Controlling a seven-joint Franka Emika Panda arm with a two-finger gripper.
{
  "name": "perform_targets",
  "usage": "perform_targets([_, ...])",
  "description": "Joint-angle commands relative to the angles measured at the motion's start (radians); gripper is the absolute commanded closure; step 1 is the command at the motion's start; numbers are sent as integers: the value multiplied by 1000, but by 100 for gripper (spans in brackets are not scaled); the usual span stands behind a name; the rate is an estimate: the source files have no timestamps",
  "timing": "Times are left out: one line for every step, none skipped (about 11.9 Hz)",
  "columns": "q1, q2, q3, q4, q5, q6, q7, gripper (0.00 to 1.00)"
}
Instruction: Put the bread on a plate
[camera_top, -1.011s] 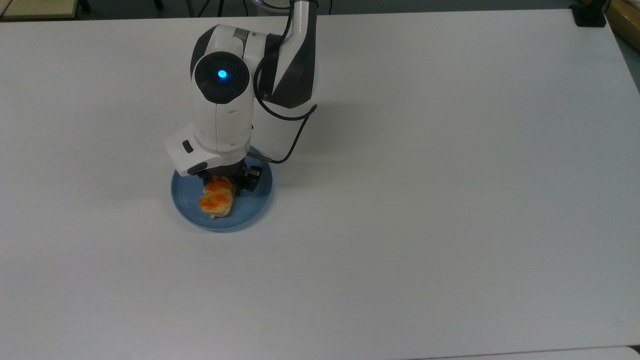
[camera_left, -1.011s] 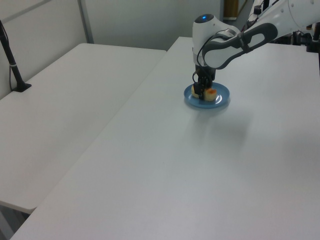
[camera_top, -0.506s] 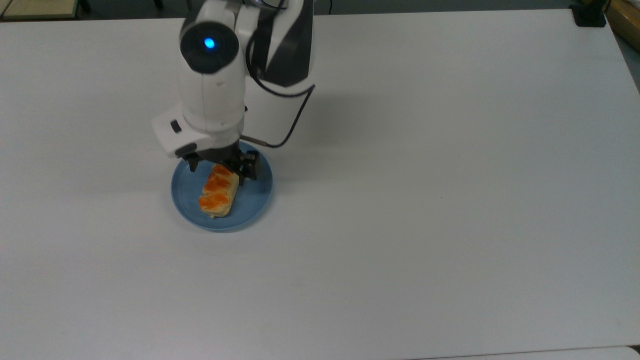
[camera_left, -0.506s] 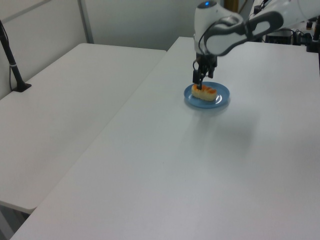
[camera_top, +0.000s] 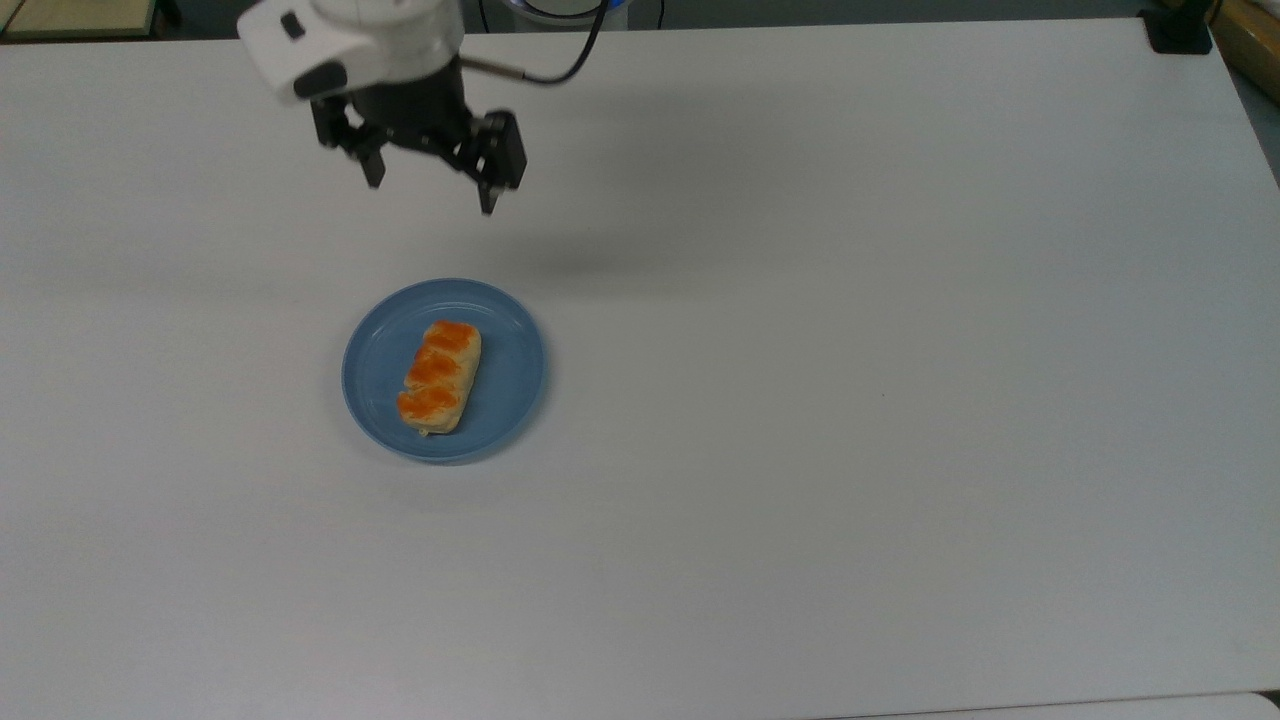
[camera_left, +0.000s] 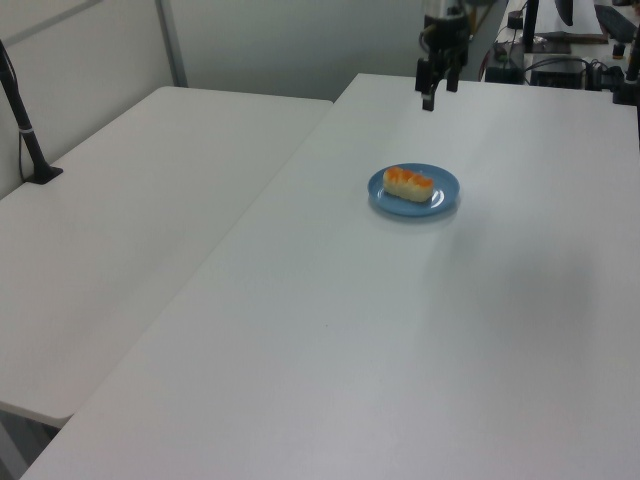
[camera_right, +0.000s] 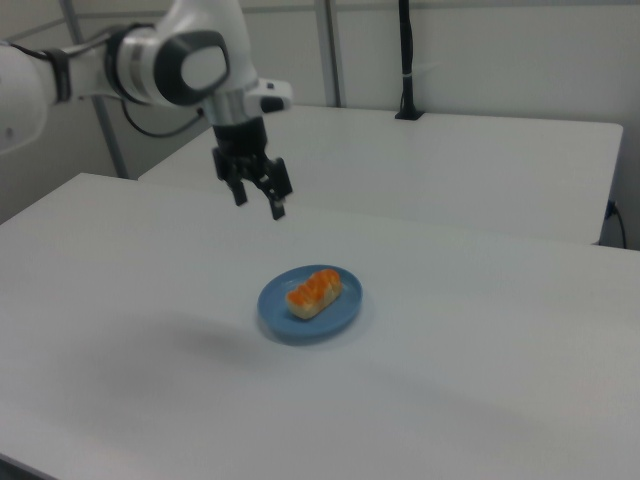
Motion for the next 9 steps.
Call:
perform_targets([-119,-139,154,-42,-26,-97,0,0])
perform_targets([-133,-156,170,-44,-26,-108,-2,0])
perform_targets([-163,-158,197,-42,-26,-108,-2,0])
perform_targets([-182,-158,217,-42,-26,-107,-2,0])
perform_targets([-205,-158,231,-42,-27,-105,-3,0])
perform_targets([-211,-160,234,-42,-27,-105,-9,0])
perform_targets([-210,-160,234,-42,-27,-105,-15,0])
perform_targets([-208,-158,234,-42,-27,-105,-21,0])
perform_targets([-205,-157,234,-44,-27,-105,-38,0])
